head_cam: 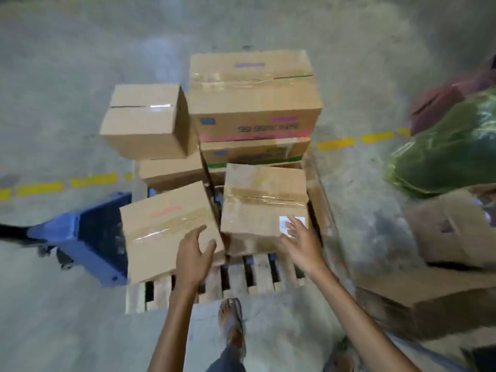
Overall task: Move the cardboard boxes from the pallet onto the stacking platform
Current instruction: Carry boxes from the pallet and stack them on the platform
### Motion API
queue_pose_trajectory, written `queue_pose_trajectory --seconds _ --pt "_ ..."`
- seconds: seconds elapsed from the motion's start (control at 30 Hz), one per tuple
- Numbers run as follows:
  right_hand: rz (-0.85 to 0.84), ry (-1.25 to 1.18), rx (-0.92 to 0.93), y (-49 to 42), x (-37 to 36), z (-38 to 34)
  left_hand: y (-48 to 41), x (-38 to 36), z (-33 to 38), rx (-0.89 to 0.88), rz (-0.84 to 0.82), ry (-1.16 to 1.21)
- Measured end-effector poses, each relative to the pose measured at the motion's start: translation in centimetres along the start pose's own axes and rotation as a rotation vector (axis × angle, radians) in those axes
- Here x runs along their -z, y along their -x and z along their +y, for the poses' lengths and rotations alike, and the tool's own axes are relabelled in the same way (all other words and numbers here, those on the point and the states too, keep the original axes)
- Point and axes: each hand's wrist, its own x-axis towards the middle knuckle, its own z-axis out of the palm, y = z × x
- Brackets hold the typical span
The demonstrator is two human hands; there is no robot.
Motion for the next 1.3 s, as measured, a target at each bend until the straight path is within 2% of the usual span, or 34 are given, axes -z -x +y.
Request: queue_pose_trajectory --seconds 0.13,0.23,0.3,0.4,0.47,0.67,0.8,0.97,1.1,1.17,1.3 --pt "-0.242 0.023 -0.052 -4.1 -13.8 -2.5 -2.4 5.2 -14.6 0.253 0.087 -0.013" --pt "-0.261 0.032 -0.022 -7.9 -21.1 -1.7 -5.3 6.4 -22.7 0.379 0.126 -0.002" --pt "-0.197 0.056 0.028 -11.2 -25.4 -0.9 -7.8 6.0 -27.5 0.443 0.162 0.037" --pt "-0.065 0.075 0.128 -16.1 -29.3 0.0 -11.6 4.7 -31.3 0.487 0.239 0.144" --pt "-0.038 0.108 0.184 -18.9 -31.3 0.9 -14.0 3.2 -33.4 0.506 0.255 0.202" --pt "-0.062 0.095 0.022 -24.2 -34.9 1.5 -17.3 1.6 -36.7 0.648 0.363 0.291" --pt "0.005 0.081 -0.029 -24.2 -35.5 1.8 -17.1 2.5 -36.4 0.713 0.366 0.369" --pt "-0.029 0.155 -0.021 -17.5 -33.0 -0.2 -13.3 6.5 -32.3 0.727 0.427 0.308" --pt "0.047 0.086 0.025 -9.6 -27.2 -3.9 -7.9 11.3 -25.3 0.639 0.449 0.257" --pt "0.095 0.06 0.059 -5.6 -22.7 -6.8 -5.3 13.8 -20.5 0.594 0.471 0.267" --pt "0.212 0.055 0.053 2.2 -11.3 -10.3 -0.1 16.0 -8.3 0.447 0.405 0.241"
